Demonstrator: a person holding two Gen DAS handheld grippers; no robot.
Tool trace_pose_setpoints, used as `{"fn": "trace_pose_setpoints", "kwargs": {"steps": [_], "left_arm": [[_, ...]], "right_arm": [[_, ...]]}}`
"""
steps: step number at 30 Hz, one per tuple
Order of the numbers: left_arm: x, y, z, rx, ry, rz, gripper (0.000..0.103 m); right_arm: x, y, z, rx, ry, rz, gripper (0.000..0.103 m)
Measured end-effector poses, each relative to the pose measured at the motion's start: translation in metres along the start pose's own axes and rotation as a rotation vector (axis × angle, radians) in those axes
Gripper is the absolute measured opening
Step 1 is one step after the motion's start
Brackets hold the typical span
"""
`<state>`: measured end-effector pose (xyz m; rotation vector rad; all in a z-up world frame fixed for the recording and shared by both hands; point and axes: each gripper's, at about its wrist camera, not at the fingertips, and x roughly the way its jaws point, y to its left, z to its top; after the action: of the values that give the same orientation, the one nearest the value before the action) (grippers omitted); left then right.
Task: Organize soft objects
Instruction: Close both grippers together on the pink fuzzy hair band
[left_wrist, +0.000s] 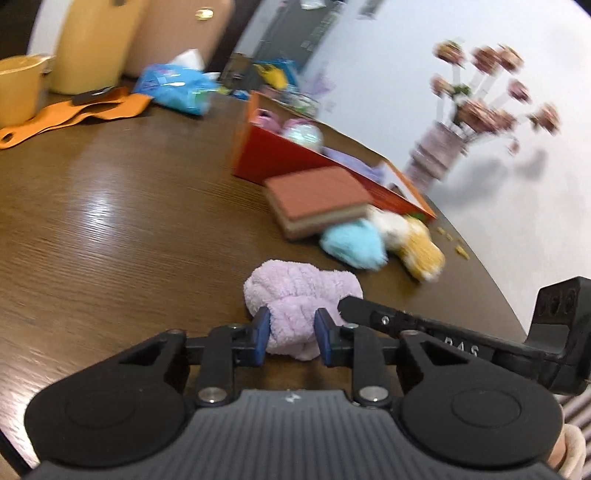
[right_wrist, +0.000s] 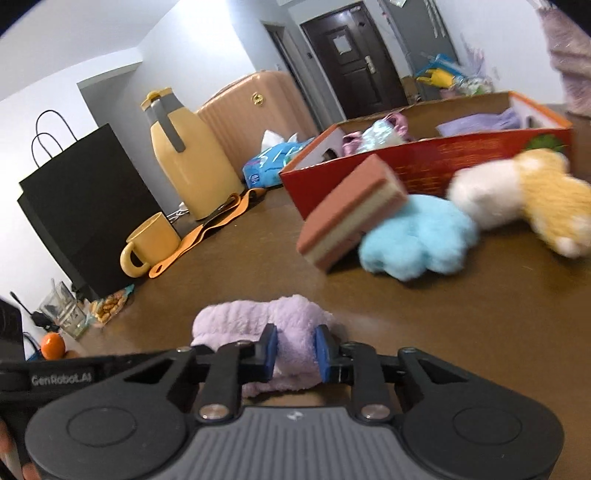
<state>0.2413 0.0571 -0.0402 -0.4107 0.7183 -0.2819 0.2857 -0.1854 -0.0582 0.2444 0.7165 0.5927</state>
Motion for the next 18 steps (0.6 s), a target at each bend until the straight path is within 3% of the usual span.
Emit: {"fn": "trace_pose_setpoints", "kwargs": {"steps": [5,9,14,18], "left_arm": [[-0.008,-0.031,-0.022,0.088,0.072,-0.090,0.027],[-0.015,-0.040,-0.033,0.114,0.083,-0.117,0.046],[-0.020,-0.042,-0.029,0.090,0.044,-0.103,0.052],[-0.011,-0.045,-0.031,0.079,0.060,-0.095,0.054]], "right_arm": [[-0.060,-0.007,-0.033,0.066,-0.041,-0.064,0.021],[-0.090,-0.006,-0.049,0.083,-0.103,-0.117,0.024],[-0.100,-0.007,-0.048,0.062,-0.148,-0.122,0.031],[-0.089,-0.012,-0.047,0.075,-0.127,-0.126,0.033]]}}
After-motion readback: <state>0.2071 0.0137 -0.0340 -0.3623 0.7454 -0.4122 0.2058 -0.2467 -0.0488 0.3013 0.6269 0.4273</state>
